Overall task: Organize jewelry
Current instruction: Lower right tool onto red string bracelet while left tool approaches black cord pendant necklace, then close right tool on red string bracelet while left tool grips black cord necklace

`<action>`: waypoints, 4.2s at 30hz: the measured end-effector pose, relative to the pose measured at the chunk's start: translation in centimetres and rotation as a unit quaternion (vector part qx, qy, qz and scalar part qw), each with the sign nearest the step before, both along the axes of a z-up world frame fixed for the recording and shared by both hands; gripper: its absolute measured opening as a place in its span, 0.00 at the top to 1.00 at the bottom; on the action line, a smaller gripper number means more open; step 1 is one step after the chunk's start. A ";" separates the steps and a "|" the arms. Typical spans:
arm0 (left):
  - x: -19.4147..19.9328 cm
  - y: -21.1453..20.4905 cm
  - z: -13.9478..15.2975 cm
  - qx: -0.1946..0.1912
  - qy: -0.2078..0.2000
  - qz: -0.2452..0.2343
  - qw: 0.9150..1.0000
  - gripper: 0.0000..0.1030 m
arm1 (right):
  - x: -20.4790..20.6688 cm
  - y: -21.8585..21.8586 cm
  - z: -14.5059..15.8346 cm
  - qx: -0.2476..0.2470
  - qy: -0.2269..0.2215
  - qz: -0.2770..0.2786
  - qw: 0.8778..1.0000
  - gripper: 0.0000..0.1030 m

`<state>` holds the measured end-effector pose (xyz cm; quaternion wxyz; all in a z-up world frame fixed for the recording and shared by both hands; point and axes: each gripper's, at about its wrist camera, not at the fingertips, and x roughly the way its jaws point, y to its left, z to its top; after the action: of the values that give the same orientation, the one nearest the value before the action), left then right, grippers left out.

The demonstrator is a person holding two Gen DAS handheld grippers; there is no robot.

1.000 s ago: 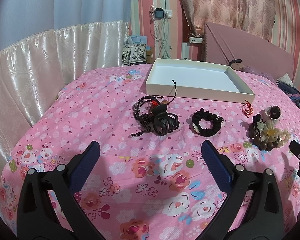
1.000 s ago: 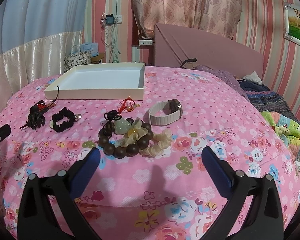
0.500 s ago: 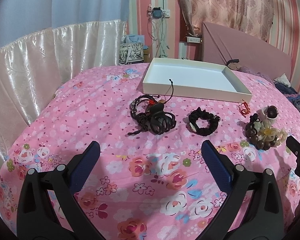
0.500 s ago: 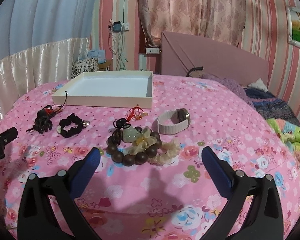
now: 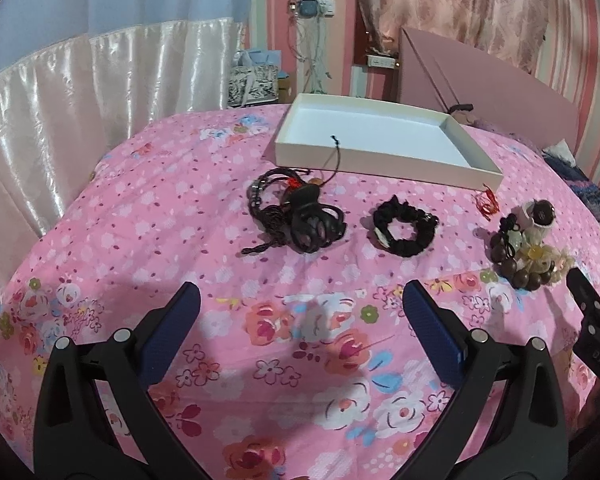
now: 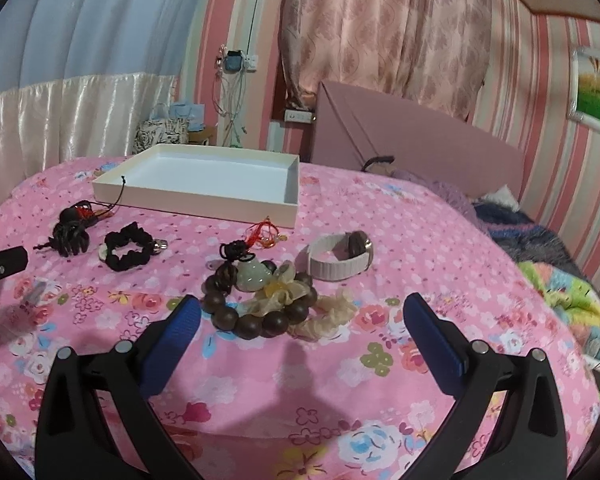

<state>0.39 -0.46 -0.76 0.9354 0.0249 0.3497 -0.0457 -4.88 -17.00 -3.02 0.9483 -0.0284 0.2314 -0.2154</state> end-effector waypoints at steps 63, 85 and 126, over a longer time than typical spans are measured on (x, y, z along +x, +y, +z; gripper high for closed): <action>19.1 3.6 -0.7 0.006 0.195 -0.069 0.978 0.41 | 20.7 -5.4 -1.1 0.194 0.243 0.041 0.949 0.44; 21.2 3.4 -3.4 -0.018 0.218 -0.075 0.973 0.88 | 21.3 -5.3 -2.3 0.177 0.244 0.052 0.952 0.90; 22.1 -3.0 0.0 0.007 0.211 -0.146 0.966 0.88 | 20.3 -5.3 0.2 0.167 0.218 0.075 0.959 0.90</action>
<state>22.52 -3.46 -0.79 0.8235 0.0725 0.5319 -0.1836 15.42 -22.35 -2.87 0.8797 0.0668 0.4620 -0.0911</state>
